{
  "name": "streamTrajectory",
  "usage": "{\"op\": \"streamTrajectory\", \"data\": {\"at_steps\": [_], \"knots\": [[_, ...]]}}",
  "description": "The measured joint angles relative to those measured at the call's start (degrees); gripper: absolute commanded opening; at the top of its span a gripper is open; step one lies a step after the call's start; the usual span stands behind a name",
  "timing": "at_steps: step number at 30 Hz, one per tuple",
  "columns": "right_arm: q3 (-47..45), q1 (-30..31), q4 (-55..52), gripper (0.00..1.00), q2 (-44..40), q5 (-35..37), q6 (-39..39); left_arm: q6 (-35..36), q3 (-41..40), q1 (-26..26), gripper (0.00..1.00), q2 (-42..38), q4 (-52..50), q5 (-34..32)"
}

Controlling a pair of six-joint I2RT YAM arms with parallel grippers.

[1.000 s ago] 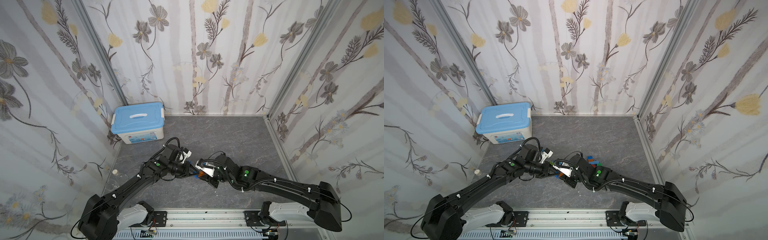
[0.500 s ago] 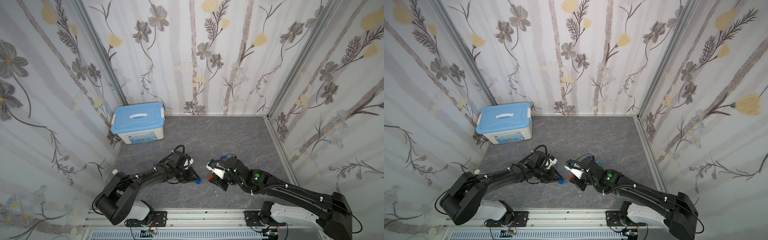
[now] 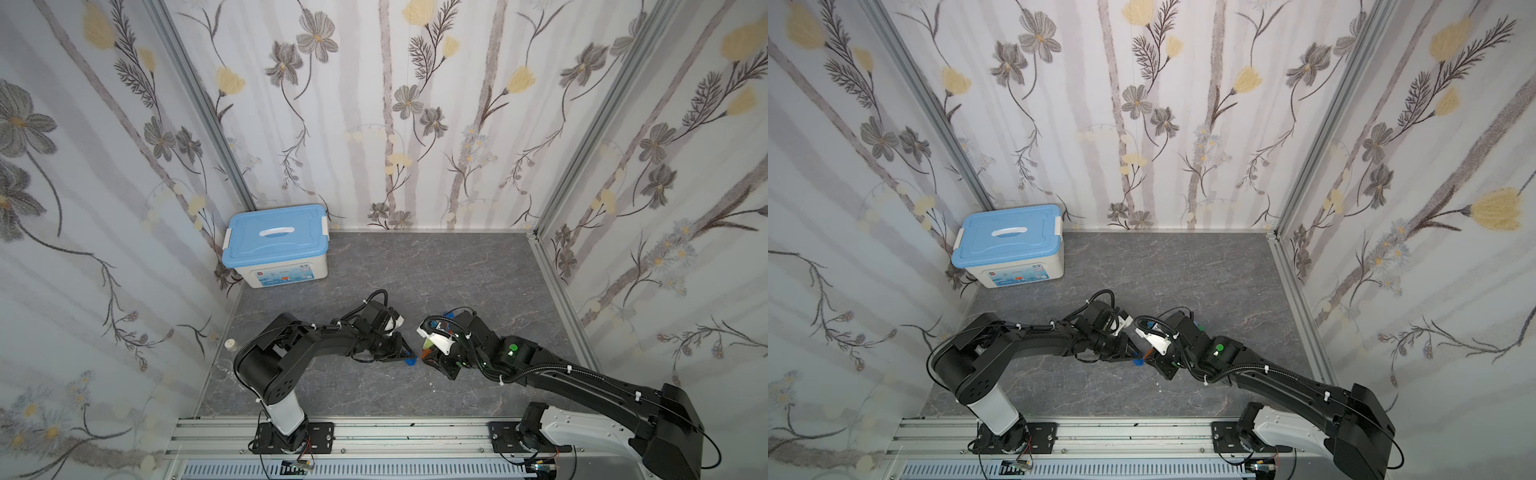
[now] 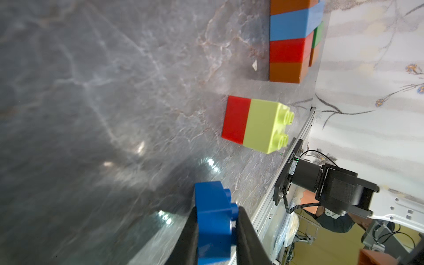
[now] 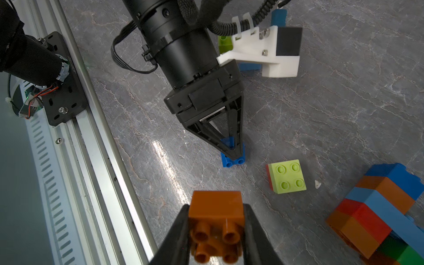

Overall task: Assemble the letter h with lego
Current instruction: Place the lego brick at the center of the board.

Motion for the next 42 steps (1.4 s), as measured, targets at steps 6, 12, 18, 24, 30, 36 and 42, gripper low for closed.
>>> {"op": "streamTrajectory", "data": {"at_steps": [6, 12, 18, 24, 30, 36, 42], "knots": [[0.09, -0.17, 0.0, 0.22, 1.92, 0.22, -0.46, 1.88, 1.03, -0.42, 0.28, -2.71, -5.07, -5.16], [0.66, -0.35, 0.02, 0.22, 2.95, 0.26, -0.9, 4.74, 2.82, -0.35, 0.32, -4.66, -13.44, -11.93], [1.2, -0.42, -0.02, 0.22, 3.98, 0.42, -1.03, 6.1, 3.5, -0.33, 0.25, -5.09, -15.82, -14.25], [2.14, -0.42, -0.57, 0.22, 4.46, 0.42, -1.55, 6.84, 3.04, -0.15, 0.12, -6.27, -16.17, -15.15], [2.67, -0.46, -1.68, 0.22, 3.52, 0.46, -1.95, 2.29, 0.46, -1.53, 0.07, -3.91, -7.15, -6.88], [1.92, -0.7, -2.12, 0.22, 1.88, 1.75, -1.84, -2.21, 0.98, -3.93, 0.09, 1.05, 1.42, -0.74], [1.49, -0.98, -2.49, 0.22, 1.6, 2.16, -1.29, -1.16, 4.61, -5.29, 0.16, 5.05, 2.14, 0.42]]}}
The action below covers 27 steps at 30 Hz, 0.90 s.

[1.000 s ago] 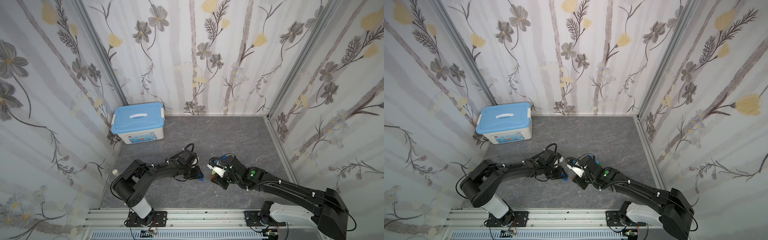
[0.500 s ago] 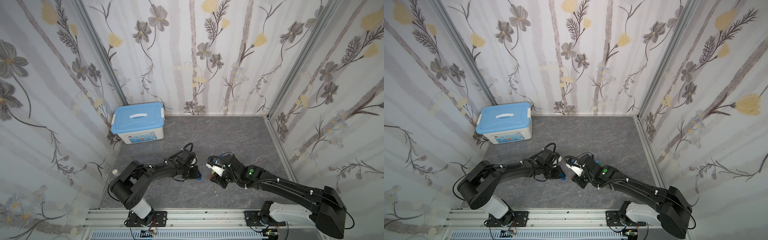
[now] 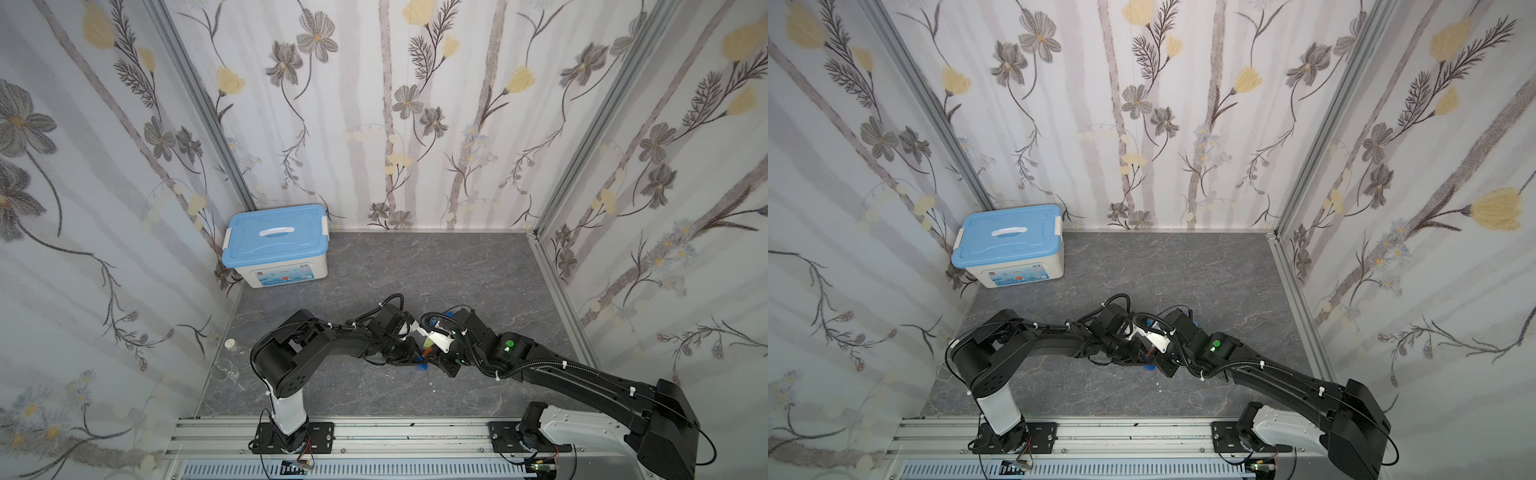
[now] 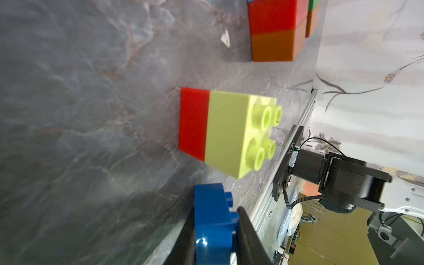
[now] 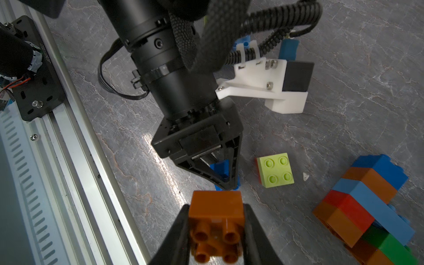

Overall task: Assemble the letter h with lego
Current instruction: Place the lego brick at the center of the board.

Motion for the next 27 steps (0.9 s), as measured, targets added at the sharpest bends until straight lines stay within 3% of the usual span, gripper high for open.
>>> {"op": "streamTrajectory", "data": {"at_steps": [8, 18, 27], "knots": [[-0.09, -0.11, -0.42, 0.22, 0.02, 0.0, 0.0, 4.5, 3.1, -0.04, 0.31, -2.08, -9.2, -6.95], [-0.09, -0.39, -0.9, 0.22, 0.87, 0.61, 0.37, 9.44, 6.88, -0.09, 0.39, -1.97, -17.81, -13.84], [-0.09, -0.59, -1.11, 0.22, 1.31, 0.63, 0.35, 11.26, 7.61, 1.31, 0.12, -2.49, -19.56, -14.29]]}}
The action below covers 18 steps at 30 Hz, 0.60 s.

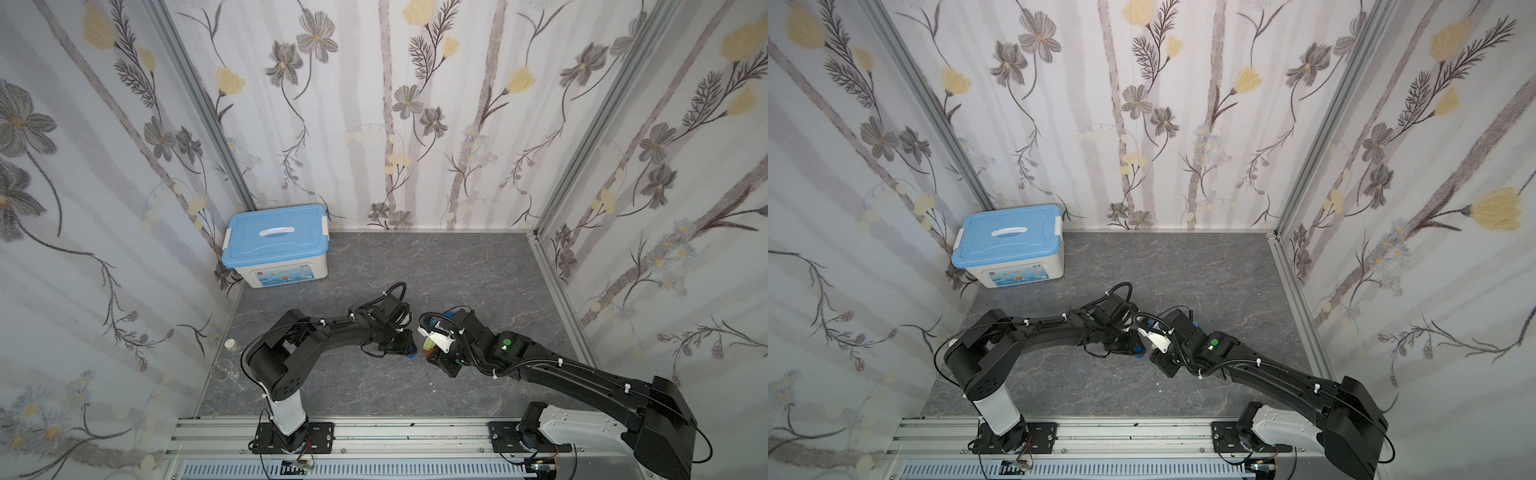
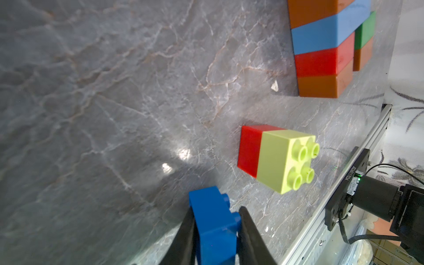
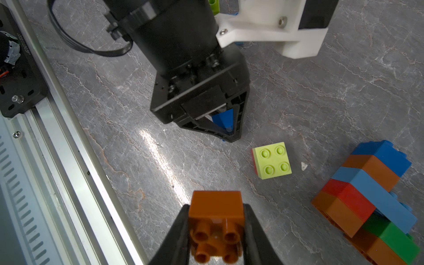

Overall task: Assemble the letter h with lego
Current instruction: Place the lego brick at the center of the board.

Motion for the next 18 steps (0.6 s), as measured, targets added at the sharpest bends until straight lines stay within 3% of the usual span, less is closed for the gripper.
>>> {"op": "streamTrajectory", "data": {"at_steps": [3, 6, 10, 15, 18], "knots": [[0.09, -0.09, -0.2, 0.22, -0.39, 0.0, -0.04, -1.2, -1.46, 0.17, 0.11, -0.72, 0.92, 2.99], [0.09, -0.22, -0.26, 0.22, -1.16, 0.0, -0.17, -3.69, -2.34, -0.35, 0.11, 0.04, 3.82, 10.21], [0.09, -0.61, -0.72, 0.22, -1.97, 0.04, -0.2, -5.22, -1.31, -3.04, 0.16, 1.92, 6.14, 15.5], [-0.04, -0.9, -0.9, 0.22, -2.75, 0.28, -0.22, -4.72, -0.37, -3.23, 0.35, 4.33, 4.35, 17.0], [-0.11, -1.18, -1.05, 0.22, -2.54, 0.37, -0.5, -2.73, 0.96, -3.15, 0.48, 4.28, 1.51, 13.97]]}}
